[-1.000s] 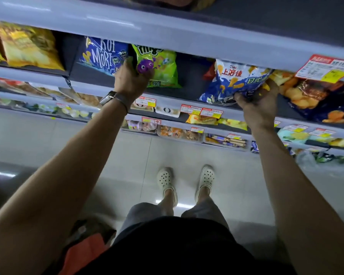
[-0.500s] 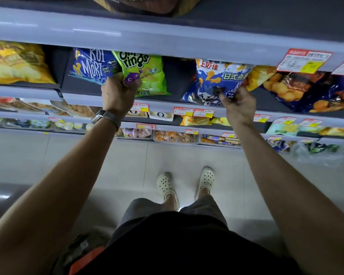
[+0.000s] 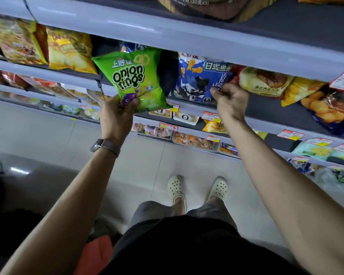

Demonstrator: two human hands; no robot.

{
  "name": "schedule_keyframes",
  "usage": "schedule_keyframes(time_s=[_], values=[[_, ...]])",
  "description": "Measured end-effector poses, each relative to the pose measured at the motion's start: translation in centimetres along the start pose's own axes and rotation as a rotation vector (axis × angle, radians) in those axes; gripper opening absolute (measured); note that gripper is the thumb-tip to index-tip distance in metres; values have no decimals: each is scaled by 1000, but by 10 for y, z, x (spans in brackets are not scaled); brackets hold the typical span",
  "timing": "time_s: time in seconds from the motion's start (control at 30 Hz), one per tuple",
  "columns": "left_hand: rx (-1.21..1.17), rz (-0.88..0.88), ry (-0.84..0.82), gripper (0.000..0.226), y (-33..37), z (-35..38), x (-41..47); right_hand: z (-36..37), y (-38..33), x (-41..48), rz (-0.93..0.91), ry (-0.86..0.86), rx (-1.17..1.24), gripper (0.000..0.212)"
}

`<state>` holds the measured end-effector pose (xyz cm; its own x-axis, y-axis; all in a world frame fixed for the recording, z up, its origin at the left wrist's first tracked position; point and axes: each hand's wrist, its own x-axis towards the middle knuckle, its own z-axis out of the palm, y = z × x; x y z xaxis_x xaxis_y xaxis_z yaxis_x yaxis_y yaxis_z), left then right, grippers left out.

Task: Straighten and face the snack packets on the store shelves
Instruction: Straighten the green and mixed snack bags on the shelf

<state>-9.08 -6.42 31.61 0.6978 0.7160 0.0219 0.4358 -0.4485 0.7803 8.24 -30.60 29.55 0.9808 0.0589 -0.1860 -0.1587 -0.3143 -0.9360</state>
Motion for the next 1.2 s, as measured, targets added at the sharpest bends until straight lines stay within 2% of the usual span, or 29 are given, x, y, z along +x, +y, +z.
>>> schedule_keyframes(time_s=[0.27, 0.4, 0.5, 0.53, 0.6, 0.7, 0.8, 1.0, 1.2], values=[[63, -138, 40, 24, -22, -24, -25, 65, -11, 23, 97, 149, 57, 13], [40, -140, 19, 16, -19, -24, -29, 75, -13, 36, 117, 159, 55, 30], [33, -127, -1, 20, -18, -21, -25, 75, -14, 40, 99, 162, 55, 4], [30, -115, -12, 27, -16, -19, -24, 74, -13, 41, 101, 160, 56, 8], [8, -98, -36, 38, -12, -13, -20, 70, -11, 41, 119, 157, 67, 17], [-3, -59, -66, 26, -1, -2, -19, 55, -8, 32, 114, 162, 95, 25], [-3, -14, -121, 18, 12, 12, -23, 31, -2, 10, 88, 95, 91, 22], [32, 112, -238, 19, 47, 51, -31, -14, 17, -45, 57, -81, 122, 18], [7, 215, -367, 21, 88, 105, -34, -49, 39, -62, -6, -74, 44, 26]])
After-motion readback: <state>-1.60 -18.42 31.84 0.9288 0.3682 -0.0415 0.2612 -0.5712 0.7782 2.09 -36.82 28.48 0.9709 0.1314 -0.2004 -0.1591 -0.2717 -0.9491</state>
